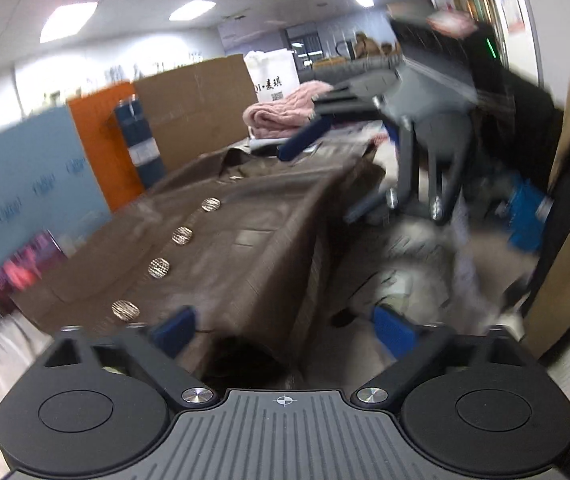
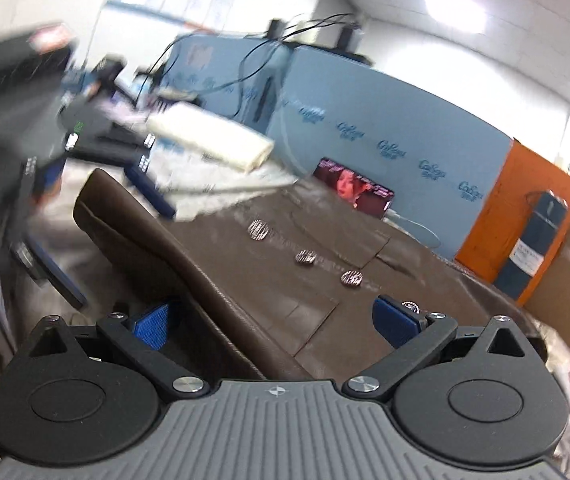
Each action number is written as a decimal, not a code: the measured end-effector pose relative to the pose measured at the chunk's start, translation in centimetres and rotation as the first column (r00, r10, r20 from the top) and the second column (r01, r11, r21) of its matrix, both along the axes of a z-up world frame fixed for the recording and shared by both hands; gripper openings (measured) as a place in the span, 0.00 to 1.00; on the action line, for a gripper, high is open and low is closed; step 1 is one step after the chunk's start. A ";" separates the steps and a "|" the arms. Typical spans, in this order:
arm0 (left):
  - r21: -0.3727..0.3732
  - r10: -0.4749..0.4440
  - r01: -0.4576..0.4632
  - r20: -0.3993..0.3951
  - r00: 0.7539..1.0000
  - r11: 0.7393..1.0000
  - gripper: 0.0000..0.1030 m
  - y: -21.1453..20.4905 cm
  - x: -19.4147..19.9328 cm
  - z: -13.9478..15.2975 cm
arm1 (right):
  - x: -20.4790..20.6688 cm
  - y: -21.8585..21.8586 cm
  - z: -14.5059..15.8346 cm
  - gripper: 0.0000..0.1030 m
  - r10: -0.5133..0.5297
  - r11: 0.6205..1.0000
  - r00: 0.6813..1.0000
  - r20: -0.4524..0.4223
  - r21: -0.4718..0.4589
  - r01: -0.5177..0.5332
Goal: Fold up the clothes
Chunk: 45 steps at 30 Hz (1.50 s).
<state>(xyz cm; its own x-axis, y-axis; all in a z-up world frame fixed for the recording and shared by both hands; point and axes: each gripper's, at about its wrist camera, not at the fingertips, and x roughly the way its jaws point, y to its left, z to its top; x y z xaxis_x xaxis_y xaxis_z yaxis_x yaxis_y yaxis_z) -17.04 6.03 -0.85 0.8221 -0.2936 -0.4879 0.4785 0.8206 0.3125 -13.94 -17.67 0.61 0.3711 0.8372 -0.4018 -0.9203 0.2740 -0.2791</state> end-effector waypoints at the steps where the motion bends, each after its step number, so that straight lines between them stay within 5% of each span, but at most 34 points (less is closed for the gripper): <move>1: 0.033 0.006 -0.007 0.019 1.000 0.999 0.48 -0.1 0.1 -0.3 | 0.1 0.0 0.1 1.00 -0.010 1.000 1.000 -0.014 0.007 0.010; 2: 0.046 0.010 -0.012 0.033 0.999 0.999 0.28 -0.1 0.3 -0.4 | 0.3 0.0 0.1 1.00 -0.019 1.000 0.999 -0.027 0.014 0.019; 4: -0.003 0.013 -0.012 0.035 0.999 1.000 0.20 0.6 0.8 0.0 | 0.2 -0.1 0.0 1.00 -0.023 1.000 1.000 -0.018 0.005 0.023; 11: -0.137 0.089 -0.077 0.081 0.993 0.988 0.14 2.9 1.9 1.3 | 1.9 -1.6 -1.5 1.00 -0.182 0.973 0.983 0.027 -0.142 0.184; 18: -0.196 0.106 -0.087 0.085 0.991 0.977 0.14 4.1 1.9 1.8 | 5.8 -4.4 -2.2 0.92 -0.414 0.868 0.883 0.221 -0.198 0.456; 20: -0.210 0.108 -0.087 0.089 0.990 0.974 0.13 4.4 1.7 1.9 | 5.7 -4.8 -2.8 0.54 -0.407 0.858 0.868 0.283 -0.206 0.470; 22: -0.221 0.099 -0.076 0.092 0.991 0.972 0.11 4.6 1.6 1.9 | 5.1 -5.0 -3.1 0.28 -0.371 0.878 0.890 0.264 -0.213 0.429; 26: -0.240 0.075 -0.051 0.093 0.993 0.970 0.07 4.7 1.2 2.0 | 3.7 -5.4 -2.8 0.07 -0.329 0.904 0.922 0.203 -0.216 0.370; 34: -0.282 -0.021 0.047 0.092 0.996 0.958 0.06 4.8 -1.9 2.2 | -0.1 -5.6 -1.8 0.05 -0.302 0.910 0.939 0.166 -0.243 0.336; 39: -0.387 -0.099 0.138 0.119 0.988 0.912 0.06 5.6 -4.4 3.5 | -3.8 -6.6 -0.5 0.05 -0.290 0.912 0.940 0.181 -0.245 0.328; 45: -0.502 -0.020 0.103 0.168 0.986 0.859 0.06 7.1 -4.3 3.8 | -4.9 -7.9 1.4 0.05 -0.323 0.925 0.925 0.202 -0.142 0.354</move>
